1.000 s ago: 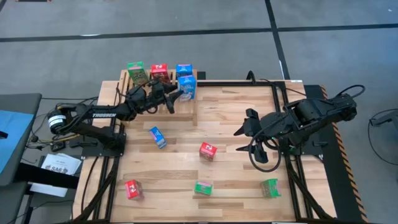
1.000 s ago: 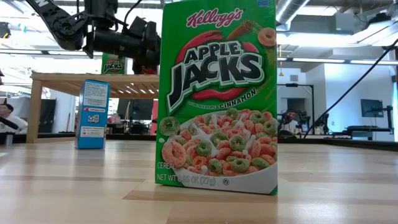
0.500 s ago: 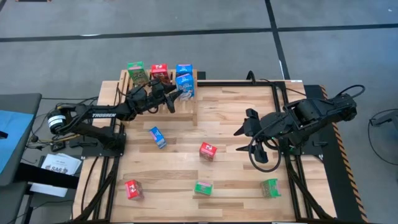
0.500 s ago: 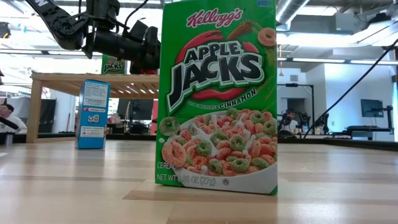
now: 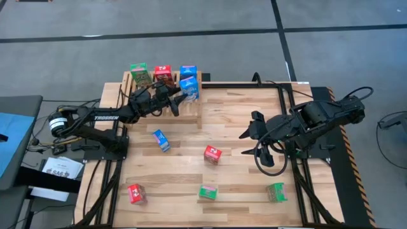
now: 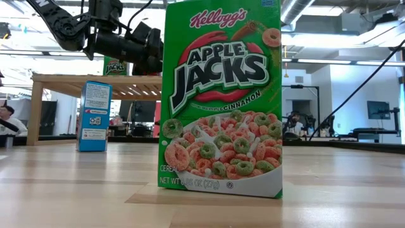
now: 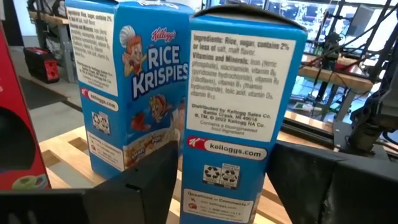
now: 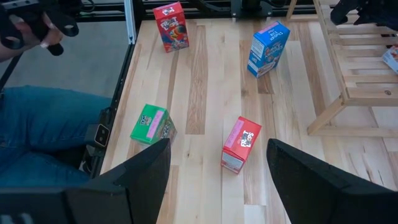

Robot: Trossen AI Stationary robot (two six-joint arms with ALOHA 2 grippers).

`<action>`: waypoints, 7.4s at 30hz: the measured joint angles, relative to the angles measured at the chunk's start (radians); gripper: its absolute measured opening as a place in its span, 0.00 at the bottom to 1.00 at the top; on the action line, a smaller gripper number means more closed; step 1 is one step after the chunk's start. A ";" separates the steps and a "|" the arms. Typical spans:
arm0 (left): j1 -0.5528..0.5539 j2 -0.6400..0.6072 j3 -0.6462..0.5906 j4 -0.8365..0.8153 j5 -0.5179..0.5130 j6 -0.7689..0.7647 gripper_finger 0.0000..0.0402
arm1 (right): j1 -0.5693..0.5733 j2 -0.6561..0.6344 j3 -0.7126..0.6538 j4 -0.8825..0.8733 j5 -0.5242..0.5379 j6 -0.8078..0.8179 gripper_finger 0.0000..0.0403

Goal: Stack cereal on shelf
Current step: Put the right blue cereal box on the shelf aligned with the other blue cereal box, then put the top red cereal box on the shelf aligned with the other red cereal box

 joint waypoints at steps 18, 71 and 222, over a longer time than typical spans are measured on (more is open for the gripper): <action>-0.015 -0.076 0.000 -0.097 -0.049 0.013 0.59 | 0.000 0.000 0.000 0.000 0.000 0.000 0.72; -0.205 -0.478 0.134 -0.518 0.048 -0.022 0.78 | 0.000 0.000 0.000 0.000 0.000 0.000 0.72; -0.557 0.439 0.483 -0.625 0.197 0.207 0.45 | 0.000 0.000 -0.039 -0.004 -0.008 0.001 0.72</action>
